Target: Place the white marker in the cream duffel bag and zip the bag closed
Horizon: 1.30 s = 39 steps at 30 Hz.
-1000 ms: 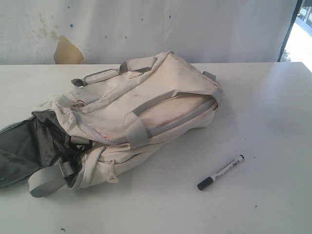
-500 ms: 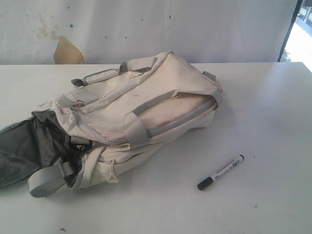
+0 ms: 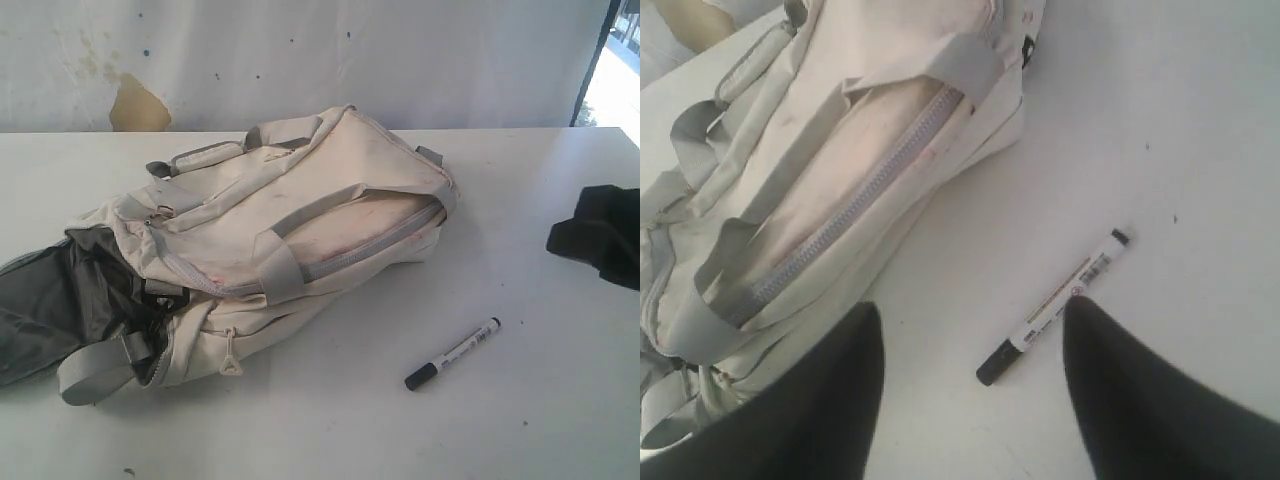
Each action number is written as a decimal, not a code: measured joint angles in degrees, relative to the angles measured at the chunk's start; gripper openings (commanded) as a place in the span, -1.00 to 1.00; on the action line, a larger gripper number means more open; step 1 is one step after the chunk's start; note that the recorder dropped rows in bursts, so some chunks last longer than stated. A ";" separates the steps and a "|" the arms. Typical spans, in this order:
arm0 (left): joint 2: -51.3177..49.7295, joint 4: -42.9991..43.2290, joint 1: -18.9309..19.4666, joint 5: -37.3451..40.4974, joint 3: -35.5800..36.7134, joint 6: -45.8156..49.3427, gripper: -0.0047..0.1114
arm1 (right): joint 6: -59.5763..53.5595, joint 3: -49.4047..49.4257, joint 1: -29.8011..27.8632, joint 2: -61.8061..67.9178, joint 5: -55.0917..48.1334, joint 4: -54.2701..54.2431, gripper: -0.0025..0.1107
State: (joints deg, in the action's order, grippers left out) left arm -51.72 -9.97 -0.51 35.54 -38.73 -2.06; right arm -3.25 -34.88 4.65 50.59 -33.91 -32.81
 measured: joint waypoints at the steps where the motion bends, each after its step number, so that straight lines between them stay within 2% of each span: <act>1: -1.66 -1.05 0.00 0.00 -0.27 0.85 -0.15 | 0.01 0.00 0.00 0.81 -0.13 -0.91 0.01; 4: -7.58 -4.47 0.00 0.86 -2.23 3.52 -0.14 | -1.17 0.00 0.00 3.16 -0.44 -4.18 0.01; 8: -14.81 -5.71 0.00 1.48 -6.73 5.03 0.16 | -4.16 0.00 0.00 5.51 -0.82 -8.58 0.01; 11: -19.89 -6.50 0.00 2.27 -11.66 5.48 0.27 | -6.42 0.00 0.00 7.14 -0.91 -11.58 0.01; 20: -35.08 -19.74 0.00 5.83 -23.81 14.68 0.28 | -16.34 0.00 0.00 13.31 -2.25 -23.63 0.01; 34: -55.60 -24.21 0.00 8.28 -38.97 16.69 0.28 | -20.24 -6.09 0.13 23.03 -4.48 -28.52 0.00; 39: -60.65 -29.10 0.00 8.90 -41.08 16.59 0.28 | -20.24 -8.15 3.82 27.62 -4.48 -28.97 0.00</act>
State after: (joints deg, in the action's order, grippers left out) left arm -112.37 -39.08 -0.51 44.43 -79.81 14.52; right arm -23.48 -43.03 8.47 78.20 -38.38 -61.78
